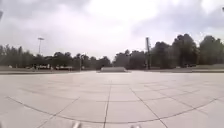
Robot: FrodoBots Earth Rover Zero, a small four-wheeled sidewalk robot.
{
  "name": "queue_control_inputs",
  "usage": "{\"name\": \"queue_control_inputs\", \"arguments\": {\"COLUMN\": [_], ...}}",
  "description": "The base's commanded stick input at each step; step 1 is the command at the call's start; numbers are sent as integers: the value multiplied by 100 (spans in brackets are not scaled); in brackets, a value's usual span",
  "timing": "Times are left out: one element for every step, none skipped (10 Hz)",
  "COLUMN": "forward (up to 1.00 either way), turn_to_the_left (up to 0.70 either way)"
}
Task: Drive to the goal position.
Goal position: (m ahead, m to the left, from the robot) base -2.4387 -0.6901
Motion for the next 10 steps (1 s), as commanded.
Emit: {"name": "queue_control_inputs", "arguments": {"forward": [70,70,70,70,70,70,70,70,70,70], "turn_to_the_left": [0,0,0,0,0,0,0,0,0,0]}}
